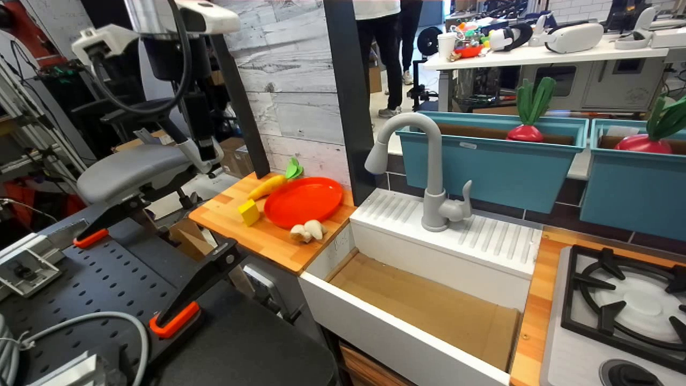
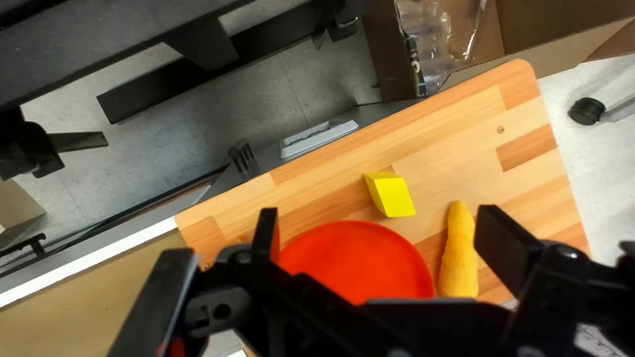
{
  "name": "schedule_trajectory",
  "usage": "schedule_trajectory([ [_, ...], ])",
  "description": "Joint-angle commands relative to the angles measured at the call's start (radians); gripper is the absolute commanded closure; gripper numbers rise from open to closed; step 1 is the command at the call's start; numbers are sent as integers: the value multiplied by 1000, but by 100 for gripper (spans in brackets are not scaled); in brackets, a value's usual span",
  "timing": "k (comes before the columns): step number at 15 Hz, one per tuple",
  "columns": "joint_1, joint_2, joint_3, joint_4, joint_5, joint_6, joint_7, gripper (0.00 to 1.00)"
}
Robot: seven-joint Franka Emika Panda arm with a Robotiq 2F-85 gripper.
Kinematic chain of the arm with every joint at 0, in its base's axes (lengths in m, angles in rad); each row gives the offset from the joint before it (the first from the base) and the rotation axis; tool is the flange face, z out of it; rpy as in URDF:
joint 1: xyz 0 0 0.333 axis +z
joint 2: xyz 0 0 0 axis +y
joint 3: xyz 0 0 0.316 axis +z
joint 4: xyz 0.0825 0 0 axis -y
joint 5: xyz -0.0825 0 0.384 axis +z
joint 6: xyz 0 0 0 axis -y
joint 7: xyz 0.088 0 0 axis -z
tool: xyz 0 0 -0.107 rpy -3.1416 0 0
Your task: Pick the yellow block and put it on the plate
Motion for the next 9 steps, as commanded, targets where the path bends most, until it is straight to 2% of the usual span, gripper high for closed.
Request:
schedule_trajectory([
  [1,21,167,8,113,24,54,38,0],
  [9,92,408,-9,303,-4,47,112,0],
])
